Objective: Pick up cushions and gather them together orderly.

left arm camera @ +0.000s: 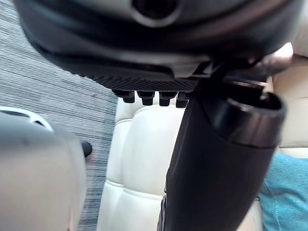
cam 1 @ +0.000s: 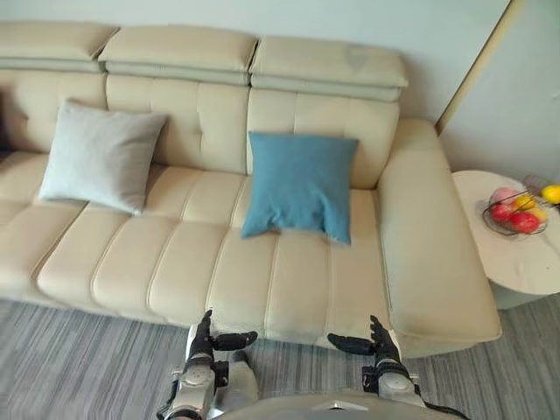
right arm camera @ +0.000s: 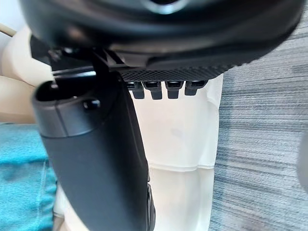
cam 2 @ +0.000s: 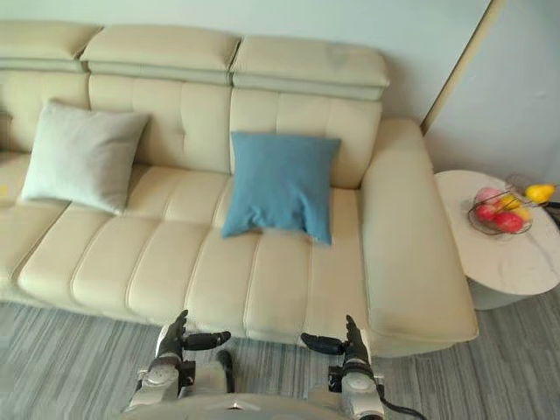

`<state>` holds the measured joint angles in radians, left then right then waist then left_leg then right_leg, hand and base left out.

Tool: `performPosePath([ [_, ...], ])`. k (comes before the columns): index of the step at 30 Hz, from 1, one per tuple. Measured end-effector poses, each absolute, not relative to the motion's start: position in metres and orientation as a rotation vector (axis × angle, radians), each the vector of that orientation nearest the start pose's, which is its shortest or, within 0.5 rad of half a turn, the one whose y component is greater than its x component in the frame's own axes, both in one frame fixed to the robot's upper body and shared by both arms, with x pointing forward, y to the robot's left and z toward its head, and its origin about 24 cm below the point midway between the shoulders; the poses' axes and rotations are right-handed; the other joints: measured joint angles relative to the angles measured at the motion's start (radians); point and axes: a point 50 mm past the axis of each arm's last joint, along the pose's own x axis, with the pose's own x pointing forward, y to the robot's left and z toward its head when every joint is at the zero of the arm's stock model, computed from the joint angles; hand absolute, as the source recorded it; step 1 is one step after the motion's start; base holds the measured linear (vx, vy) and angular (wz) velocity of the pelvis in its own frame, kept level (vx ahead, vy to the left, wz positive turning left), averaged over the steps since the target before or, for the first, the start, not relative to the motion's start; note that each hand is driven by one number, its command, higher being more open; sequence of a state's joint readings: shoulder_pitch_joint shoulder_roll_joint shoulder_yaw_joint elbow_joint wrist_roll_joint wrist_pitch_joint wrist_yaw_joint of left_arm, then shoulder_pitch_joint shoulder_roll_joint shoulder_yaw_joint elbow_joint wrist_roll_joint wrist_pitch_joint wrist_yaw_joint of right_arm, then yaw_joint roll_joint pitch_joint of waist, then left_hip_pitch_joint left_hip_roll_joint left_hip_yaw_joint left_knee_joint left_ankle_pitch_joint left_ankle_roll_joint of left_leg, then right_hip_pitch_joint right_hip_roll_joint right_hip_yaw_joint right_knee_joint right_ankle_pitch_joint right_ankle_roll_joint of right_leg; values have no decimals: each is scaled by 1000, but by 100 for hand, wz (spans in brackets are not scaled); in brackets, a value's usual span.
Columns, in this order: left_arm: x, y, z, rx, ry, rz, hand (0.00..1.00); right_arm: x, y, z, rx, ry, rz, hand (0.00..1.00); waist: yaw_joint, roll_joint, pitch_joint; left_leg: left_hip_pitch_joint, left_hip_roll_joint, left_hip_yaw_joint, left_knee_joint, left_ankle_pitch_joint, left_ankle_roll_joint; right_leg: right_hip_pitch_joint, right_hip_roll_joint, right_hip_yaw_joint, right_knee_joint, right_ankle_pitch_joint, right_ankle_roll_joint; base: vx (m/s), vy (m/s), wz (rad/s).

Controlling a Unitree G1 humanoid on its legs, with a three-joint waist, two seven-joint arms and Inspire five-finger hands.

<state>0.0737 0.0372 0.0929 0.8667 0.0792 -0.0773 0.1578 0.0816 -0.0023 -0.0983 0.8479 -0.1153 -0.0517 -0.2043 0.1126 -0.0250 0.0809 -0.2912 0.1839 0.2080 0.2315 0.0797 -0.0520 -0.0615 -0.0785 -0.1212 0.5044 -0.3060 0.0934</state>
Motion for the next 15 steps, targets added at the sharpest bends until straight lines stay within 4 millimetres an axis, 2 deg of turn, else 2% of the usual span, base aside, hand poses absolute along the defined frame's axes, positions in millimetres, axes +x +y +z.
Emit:
performPosePath([
  [1, 139, 186, -137, 131, 857, 225, 100, 140, -182, -137, -162, 865, -258, 100, 0, 5, 1, -6, 2, -5, -19, 19, -11, 13, 9, -8, -42, -11, -13, -326, -270, 35],
  [3, 141, 178, -137, 126, 855, 203, 100, 146, -186, -134, -176, 845, -264, 100, -2, 41, 15, -28, 21, -40, -79, 99, -32, 36, 50, -39, -140, -14, -41, -239, -128, 41],
  [5, 145, 172, -136, 123, 844, 181, 100, 143, -190, -135, -189, 856, -281, 100, -7, 60, 29, -25, 21, -59, -160, 206, -46, 36, 66, -106, -156, 6, -73, -274, -47, 60],
  [6, 146, 172, -136, 121, 842, 182, 100, 142, -190, -135, -187, 860, -282, 100, -8, 57, 31, -27, 20, -58, -150, 194, -50, 34, 63, -121, -155, 9, -80, -253, -13, 41],
  [7, 147, 174, -135, 115, 838, 194, 100, 143, -188, -136, -182, 864, -283, 100, -2, 47, 38, -29, 11, -58, -82, 117, -48, 29, 44, -150, -152, 14, -94, -187, 18, 2],
  [8, 148, 176, -134, 118, 831, 200, 100, 144, -188, -135, -170, 860, -292, 100, -3, 31, 47, -27, -16, -62, 18, 26, -37, 24, 14, -162, -149, 16, -95, -161, 29, -1],
  [9, 149, 176, -134, 121, 829, 204, 100, 144, -189, -135, -159, 861, -304, 100, -7, 27, 49, -28, -31, -66, 104, -42, -22, 19, -7, -169, -146, 29, -91, -156, 104, -2],
  [10, 149, 176, -134, 121, 829, 204, 100, 144, -189, -135, -158, 861, -304, 100, -7, 27, 49, -28, -31, -66, 108, -45, -21, 19, -8, -169, -146, 29, -91, -121, 127, 9],
  [11, 149, 174, -134, 118, 829, 203, 100, 139, -192, -137, -147, 875, -319, 100, -13, 29, 48, -22, -33, -83, 221, -143, -9, 5, -29, -173, -140, 42, -76, -116, 156, 12],
  [12, 149, 173, -135, 114, 832, 202, 100, 133, -192, -139, -141, 892, -327, 100, -14, 33, 46, -6, -20, -92, 272, -207, -9, 0, -35, -174, -137, 50, -63, -88, 169, 13],
  [14, 144, 174, -137, 100, 851, 216, 100, 125, -192, -143, -116, 922, -345, 100, -15, 44, 37, 21, -15, -103, 243, -269, -17, -4, -32, -165, -142, 65, -33, -138, 277, 3],
  [15, 143, 176, -138, 99, 857, 225, 100, 124, -186, -145, -95, 935, -340, 100, -18, 23, 34, 29, -33, -98, 218, -260, -14, -4, -39, -159, -153, 68, -26, -121, 264, 0],
])
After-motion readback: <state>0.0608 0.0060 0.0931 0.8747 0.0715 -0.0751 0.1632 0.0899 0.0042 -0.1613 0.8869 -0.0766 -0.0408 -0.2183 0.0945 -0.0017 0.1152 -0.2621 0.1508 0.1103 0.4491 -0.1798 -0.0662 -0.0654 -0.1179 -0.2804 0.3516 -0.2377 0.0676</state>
